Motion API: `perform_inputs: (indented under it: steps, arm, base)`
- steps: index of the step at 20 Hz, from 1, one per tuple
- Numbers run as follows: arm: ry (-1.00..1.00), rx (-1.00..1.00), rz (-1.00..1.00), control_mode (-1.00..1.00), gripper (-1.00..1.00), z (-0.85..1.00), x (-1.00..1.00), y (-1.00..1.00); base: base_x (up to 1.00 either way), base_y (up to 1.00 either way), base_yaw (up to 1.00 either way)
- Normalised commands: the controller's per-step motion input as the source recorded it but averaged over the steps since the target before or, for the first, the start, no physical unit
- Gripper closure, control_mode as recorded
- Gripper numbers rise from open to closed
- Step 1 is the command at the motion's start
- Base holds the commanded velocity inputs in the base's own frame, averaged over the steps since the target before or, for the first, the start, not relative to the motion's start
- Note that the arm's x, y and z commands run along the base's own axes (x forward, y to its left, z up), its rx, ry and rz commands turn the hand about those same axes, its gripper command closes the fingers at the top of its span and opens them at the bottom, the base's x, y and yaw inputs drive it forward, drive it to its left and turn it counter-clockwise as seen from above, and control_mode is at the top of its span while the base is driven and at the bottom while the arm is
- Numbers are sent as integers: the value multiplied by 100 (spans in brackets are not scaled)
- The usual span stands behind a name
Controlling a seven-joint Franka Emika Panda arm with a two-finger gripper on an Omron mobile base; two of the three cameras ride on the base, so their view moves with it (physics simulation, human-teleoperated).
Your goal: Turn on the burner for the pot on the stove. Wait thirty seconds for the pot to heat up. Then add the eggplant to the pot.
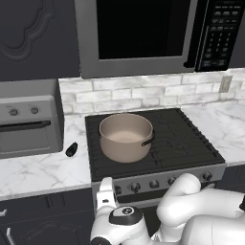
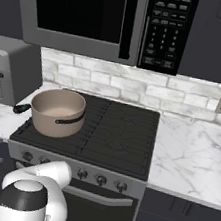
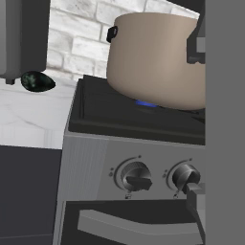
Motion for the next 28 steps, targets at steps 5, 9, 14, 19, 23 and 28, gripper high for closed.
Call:
perform_inputs:
  steps: [5, 9, 14, 19, 23, 28]
  arm:
    - [0, 0, 0, -100, -100, 0, 0, 0]
    - [0, 0, 0, -100, -100, 0, 0, 0]
    - [7, 0, 0, -100, -100, 8, 0, 2]
    - [13, 7, 0, -100, -100, 44, 0, 4]
    - [14, 12, 0, -100, -100, 60, 0, 11]
    - [12, 12, 0, -100, -100, 44, 0, 22]
  base:
    - [0, 0, 0]
    - [0, 0, 0]
    - [0, 0, 0]
    - [0, 0, 0]
    - [0, 0, 0]
    - [0, 0, 0]
